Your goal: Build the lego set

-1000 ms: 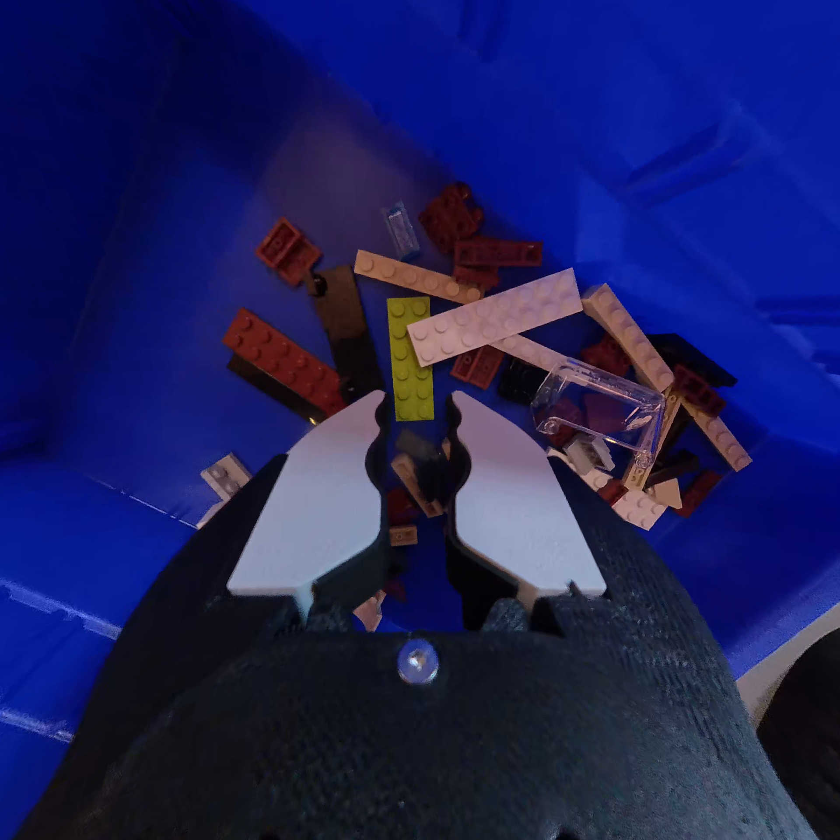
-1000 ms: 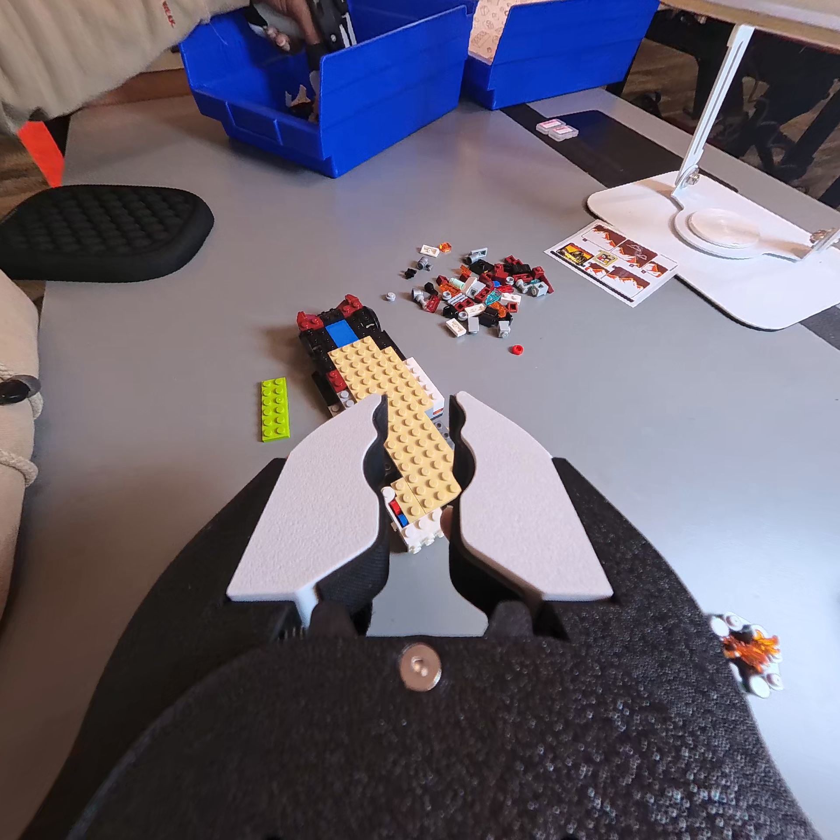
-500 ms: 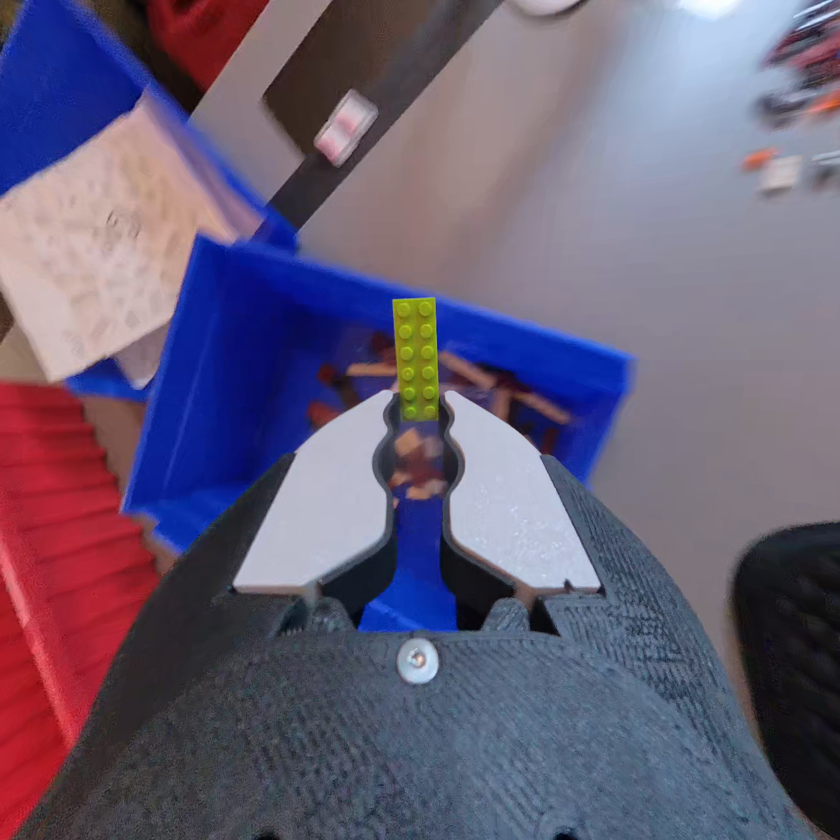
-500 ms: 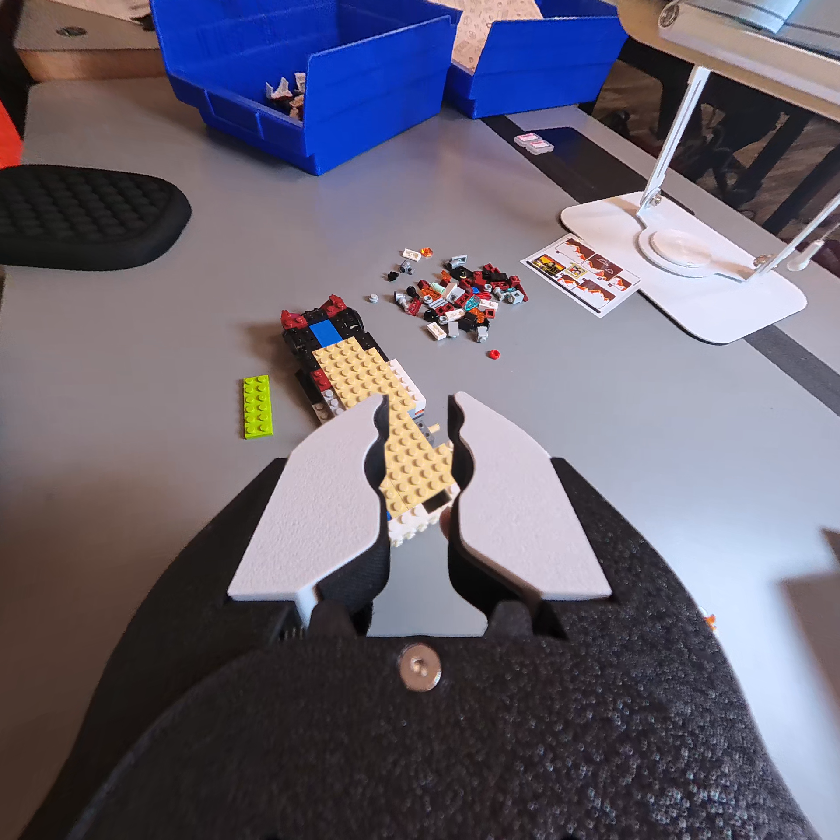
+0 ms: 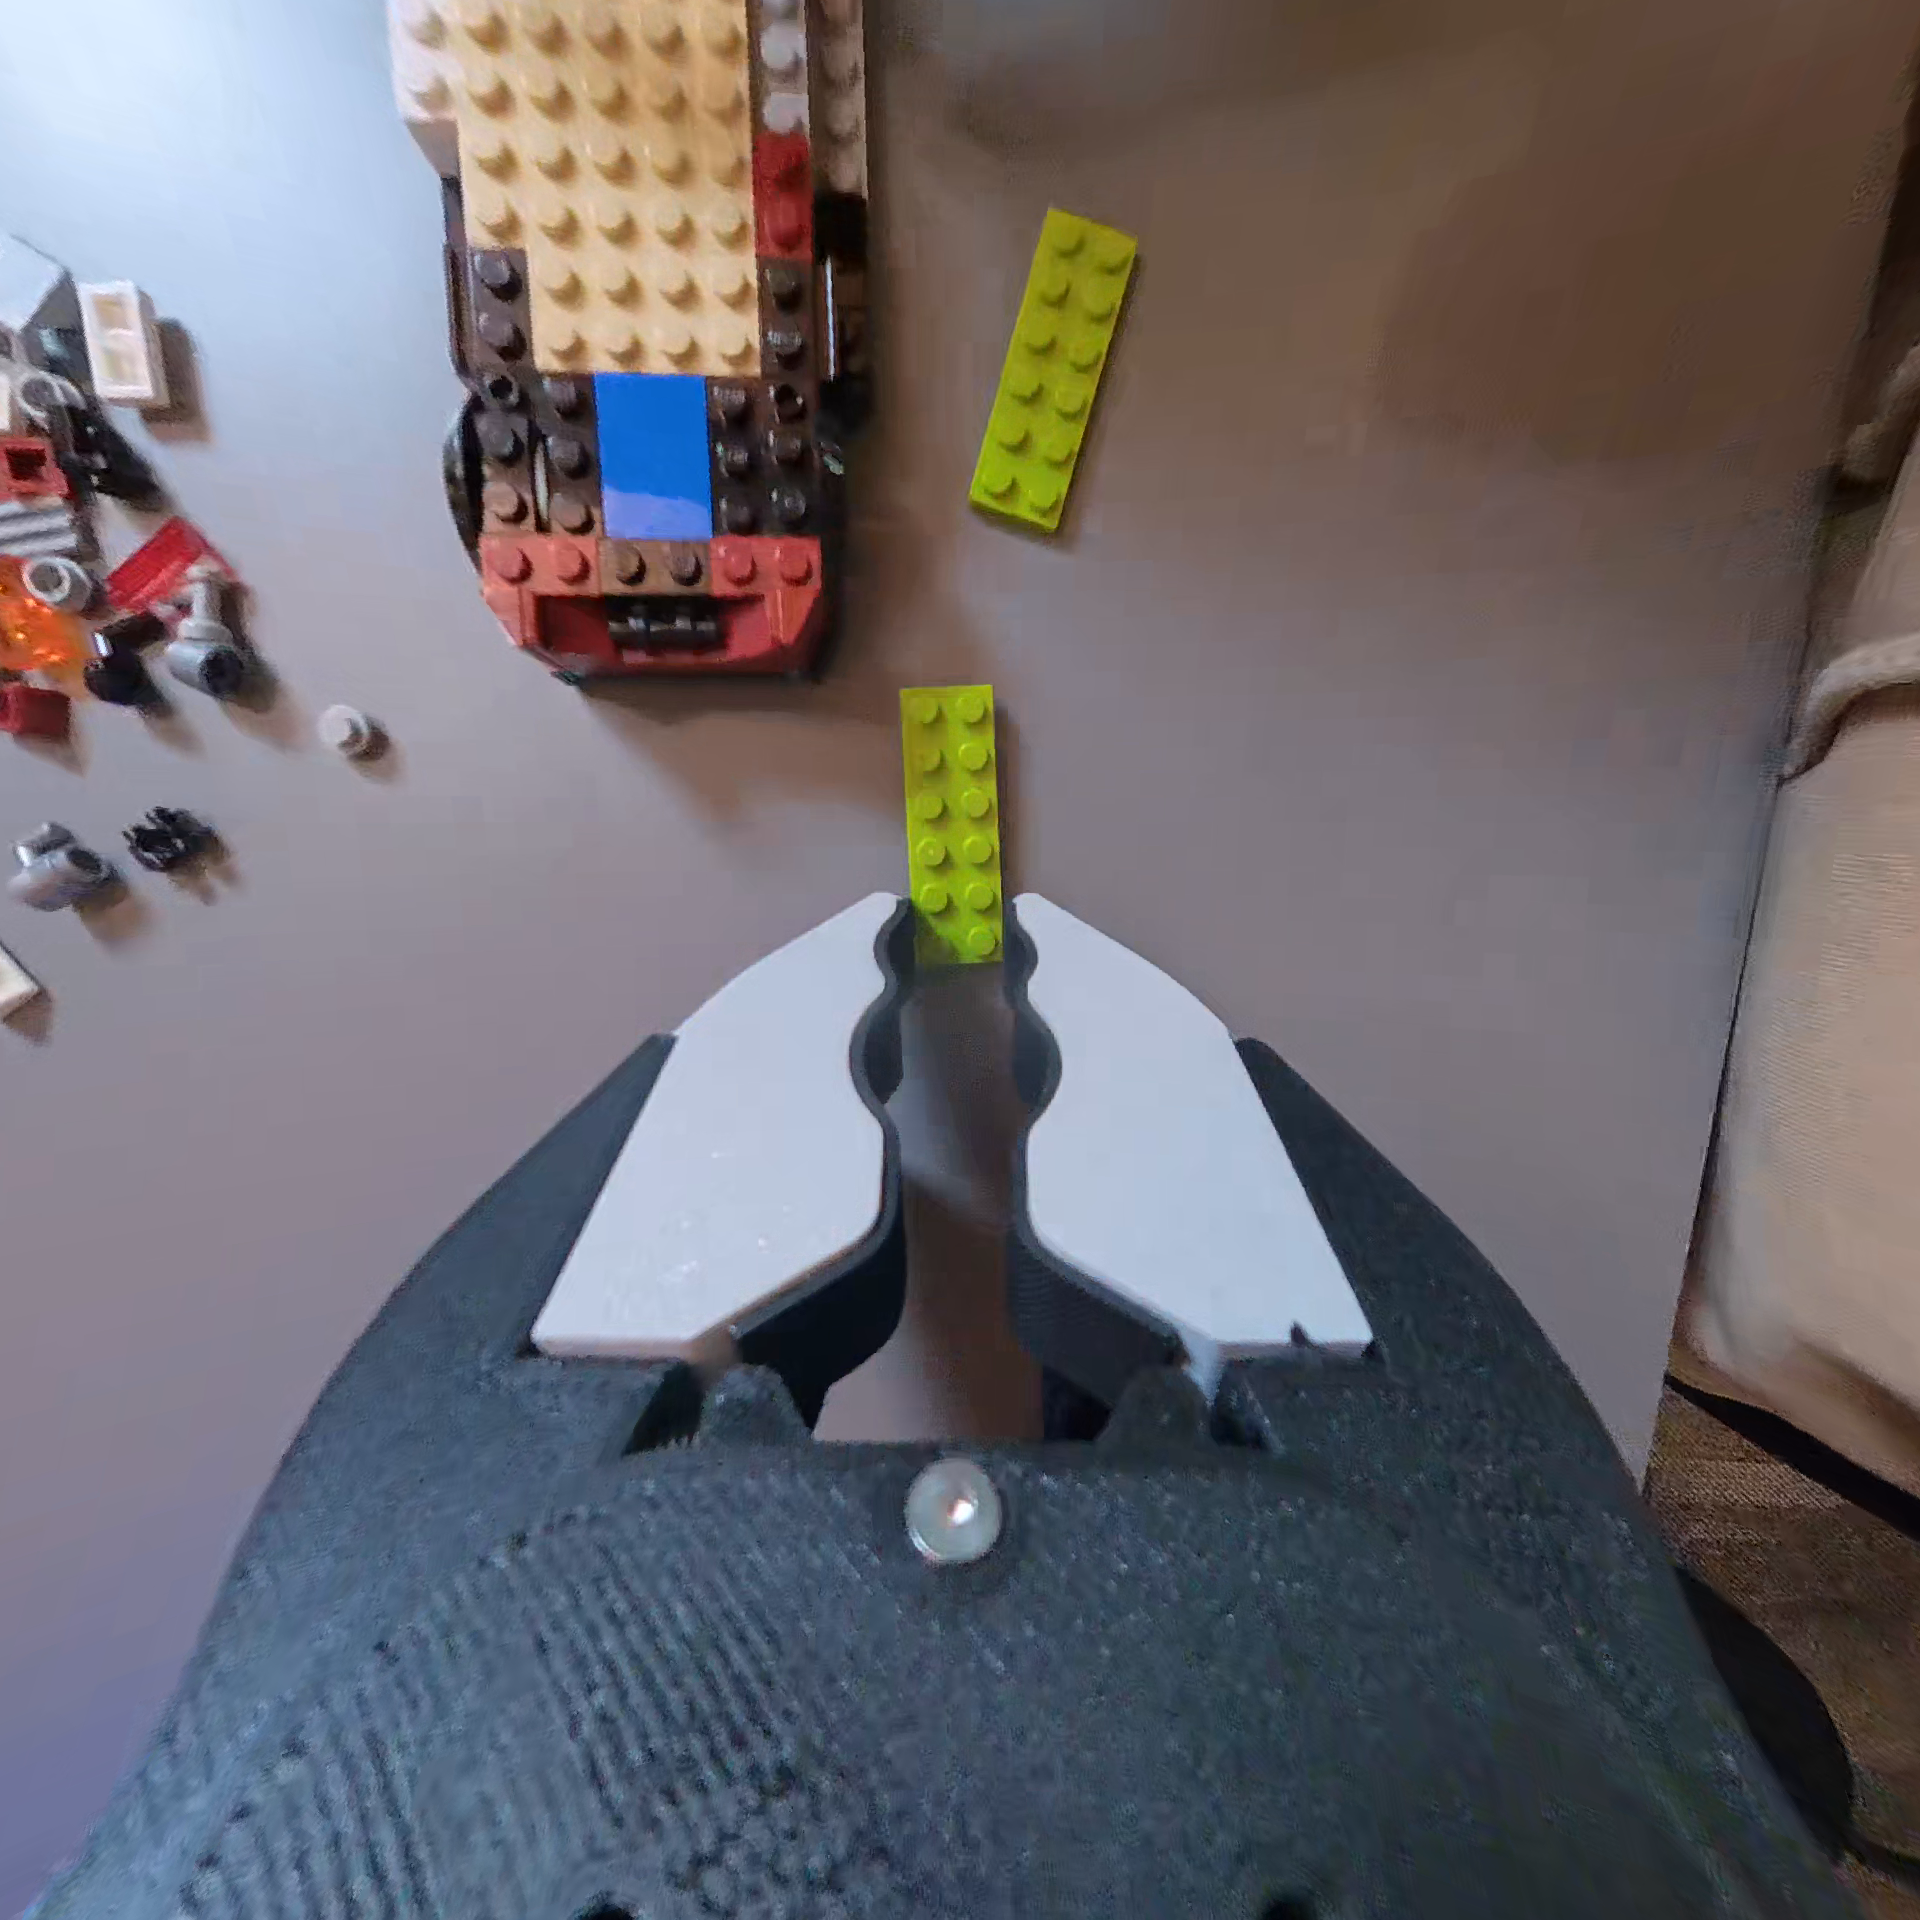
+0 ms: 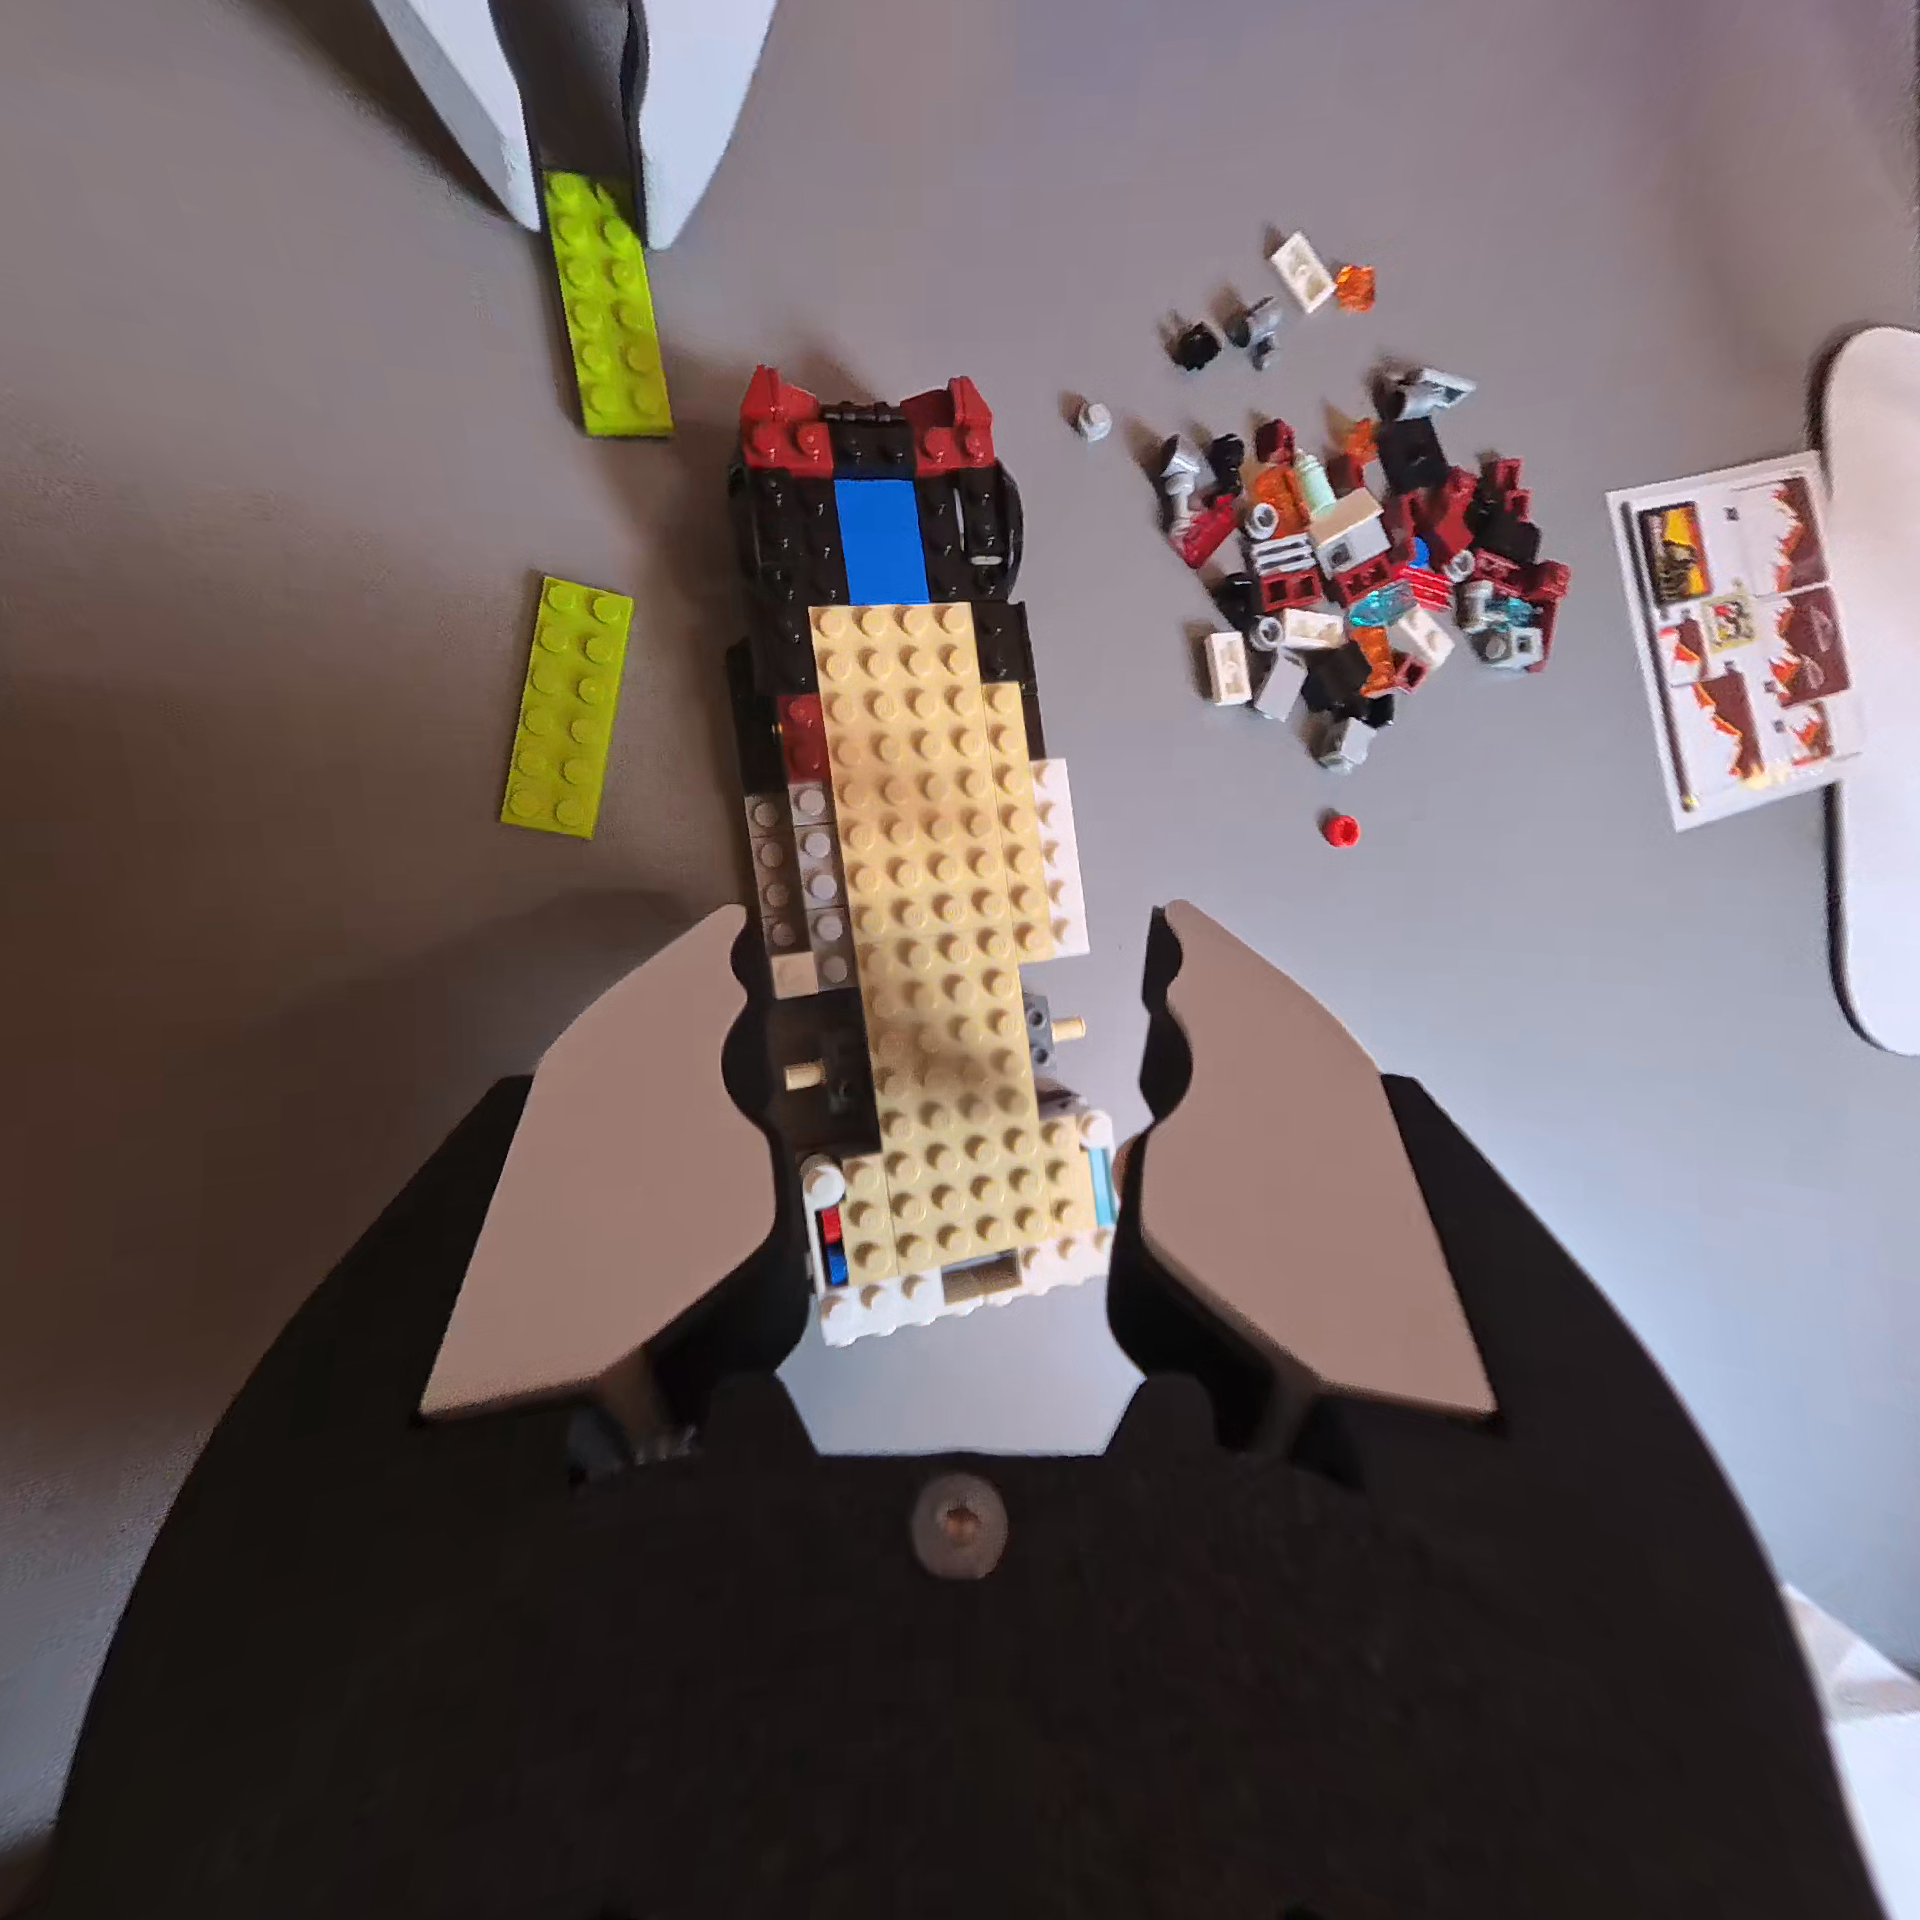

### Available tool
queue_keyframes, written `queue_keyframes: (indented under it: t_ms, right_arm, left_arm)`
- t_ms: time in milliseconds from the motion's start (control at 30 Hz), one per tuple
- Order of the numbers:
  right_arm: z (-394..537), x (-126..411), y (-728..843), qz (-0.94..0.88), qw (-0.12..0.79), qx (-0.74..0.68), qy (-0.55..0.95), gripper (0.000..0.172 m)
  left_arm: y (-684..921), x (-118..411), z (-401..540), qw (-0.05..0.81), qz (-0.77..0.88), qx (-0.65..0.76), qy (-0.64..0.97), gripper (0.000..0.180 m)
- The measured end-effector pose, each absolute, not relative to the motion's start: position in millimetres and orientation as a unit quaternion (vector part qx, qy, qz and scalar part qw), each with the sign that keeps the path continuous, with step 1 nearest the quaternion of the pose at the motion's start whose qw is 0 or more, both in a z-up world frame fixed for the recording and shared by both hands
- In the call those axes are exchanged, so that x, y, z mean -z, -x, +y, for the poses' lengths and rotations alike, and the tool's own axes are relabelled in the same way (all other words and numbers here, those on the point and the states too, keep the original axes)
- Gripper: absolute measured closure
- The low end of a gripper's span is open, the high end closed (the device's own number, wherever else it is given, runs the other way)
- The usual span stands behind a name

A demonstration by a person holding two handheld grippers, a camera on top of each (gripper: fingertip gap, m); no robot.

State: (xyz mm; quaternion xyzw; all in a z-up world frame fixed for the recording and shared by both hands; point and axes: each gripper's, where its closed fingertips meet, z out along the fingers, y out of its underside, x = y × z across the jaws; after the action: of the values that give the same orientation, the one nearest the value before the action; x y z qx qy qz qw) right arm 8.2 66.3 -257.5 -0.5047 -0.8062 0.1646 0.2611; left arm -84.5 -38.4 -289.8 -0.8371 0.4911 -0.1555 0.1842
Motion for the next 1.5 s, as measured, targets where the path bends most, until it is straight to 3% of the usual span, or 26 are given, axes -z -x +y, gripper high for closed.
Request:
queue_keyframes:
  t_ms: [133,300,467,667,867,1267,1500]
  right_arm:
    - [63.8,264.3,3.7,-0.832,0.228,-0.143,0.485,0.097]
    - [63.5,275.3,9.0,-0.854,0.193,-0.115,0.47,0.095]
    - [59.5,278.1,5.6,-0.872,0.163,-0.112,0.447,0.11]
    - [63.2,277.2,-0.2,-0.91,0.146,-0.092,0.376,0.115]
    - [67.8,277.3,-1.0,-0.933,0.13,-0.064,0.329,0.115]
    - [67.6,275.3,15.9,-0.897,0.17,-0.111,0.393,0.116]
    - [77.0,245.3,11.8,-0.857,0.21,-0.165,0.44,0.11]
  left_arm:
    - [84.3,290.2,-32.1,0.194,0.487,0.145,0.839,0.162]
    - [82.9,283.9,-29.2,0.222,0.471,0.165,0.838,0.146]
    - [81.2,275.4,-7.4,0.291,0.431,0.184,0.834,0.14]
    - [67.3,273.7,7.0,0.329,0.428,0.199,0.818,0.126]
    - [45.6,274.3,8.9,0.351,0.444,0.197,0.801,0.127]
    - [63.7,265.7,23.6,0.381,0.405,0.179,0.811,0.129]
    - [67.1,260.1,23.6,0.394,0.391,0.19,0.81,0.128]
